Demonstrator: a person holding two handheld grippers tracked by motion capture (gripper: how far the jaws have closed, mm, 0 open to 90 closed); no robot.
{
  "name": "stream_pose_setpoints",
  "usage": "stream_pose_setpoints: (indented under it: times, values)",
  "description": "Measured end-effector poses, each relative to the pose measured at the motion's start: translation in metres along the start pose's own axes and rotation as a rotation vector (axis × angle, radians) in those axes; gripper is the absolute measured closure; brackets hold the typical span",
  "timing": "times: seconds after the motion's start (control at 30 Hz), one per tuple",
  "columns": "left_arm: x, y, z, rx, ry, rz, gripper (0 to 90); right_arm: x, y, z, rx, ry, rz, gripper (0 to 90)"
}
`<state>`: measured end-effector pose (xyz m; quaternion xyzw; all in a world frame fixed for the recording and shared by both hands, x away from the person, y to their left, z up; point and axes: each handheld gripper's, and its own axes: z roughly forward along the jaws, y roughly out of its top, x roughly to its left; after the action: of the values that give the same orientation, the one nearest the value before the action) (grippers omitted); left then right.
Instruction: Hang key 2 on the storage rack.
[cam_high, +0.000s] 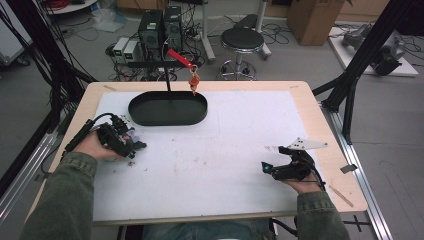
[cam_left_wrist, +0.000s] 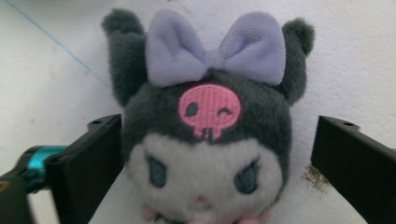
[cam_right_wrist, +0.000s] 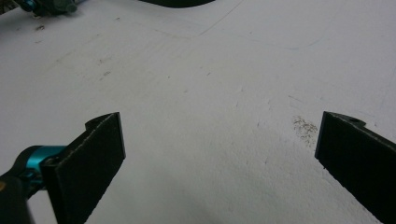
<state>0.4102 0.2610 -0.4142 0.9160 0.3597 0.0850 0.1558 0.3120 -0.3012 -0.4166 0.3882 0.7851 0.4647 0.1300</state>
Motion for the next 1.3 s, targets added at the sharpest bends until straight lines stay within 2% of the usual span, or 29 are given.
stream_pose_setpoints:
  times: [0.13, 0.27, 0.37, 0.4, 0.43, 0.47, 0.6, 0.67, 0.77, 0.83, 1.0, 1.1, 1.23, 1.3]
  values:
    - [-0.001, -0.001, 0.001, 0.031, 0.025, 0.017, 18.7, 0.0, 0.0, 0.0, -0.002, 0.001, -0.001, 0.5]
    - [0.003, -0.001, -0.004, 0.03, 0.025, -0.003, 30.7, 0.0, 0.0, 0.0, -0.003, 0.005, 0.004, 0.5]
    - [0.003, -0.001, -0.006, 0.034, 0.026, 0.025, 38.7, 0.0, 0.0, -0.001, -0.005, 0.007, -0.006, 0.5]
    - [0.002, -0.001, -0.006, 0.02, 0.032, 0.031, 41.1, 0.001, 0.0, -0.001, -0.004, 0.009, -0.002, 0.5]
    - [0.002, -0.001, -0.007, 0.017, 0.05, 0.07, 42.3, 0.001, 0.0, -0.001, -0.005, 0.01, -0.004, 0.5]
    - [0.0, -0.001, -0.008, 0.008, 0.071, 0.092, 43.3, 0.001, 0.0, -0.001, -0.006, 0.009, -0.005, 0.5]
    - [0.003, 0.0, -0.015, -0.043, 0.025, 0.08, 44.1, 0.002, 0.001, -0.003, -0.033, 0.01, -0.005, 0.5]
    - [0.004, -0.001, -0.019, -0.045, 0.015, 0.068, 44.1, 0.002, 0.001, -0.005, -0.054, 0.022, -0.018, 0.5]
    - [0.007, 0.0, -0.028, -0.047, 0.003, 0.072, 44.1, 0.002, 0.001, -0.005, -0.048, 0.019, -0.013, 0.5]
    - [0.008, 0.003, -0.036, -0.072, -0.005, 0.063, 44.1, 0.001, 0.001, -0.004, -0.046, 0.019, -0.015, 0.5]
    - [0.012, 0.015, -0.059, -0.094, 0.008, 0.056, 44.1, 0.002, 0.0, -0.003, -0.036, 0.027, -0.02, 0.5]
    - [0.013, 0.022, -0.069, -0.089, 0.026, 0.079, 44.0, 0.004, 0.0, -0.003, -0.025, 0.021, -0.025, 0.5]
    - [0.014, 0.034, -0.08, -0.089, 0.05, 0.069, 44.0, 0.002, -0.001, -0.004, -0.035, 0.018, -0.023, 0.4]
    - [0.015, 0.038, -0.084, -0.095, 0.042, 0.067, 44.0, 0.002, -0.001, -0.004, -0.035, 0.015, -0.022, 0.4]
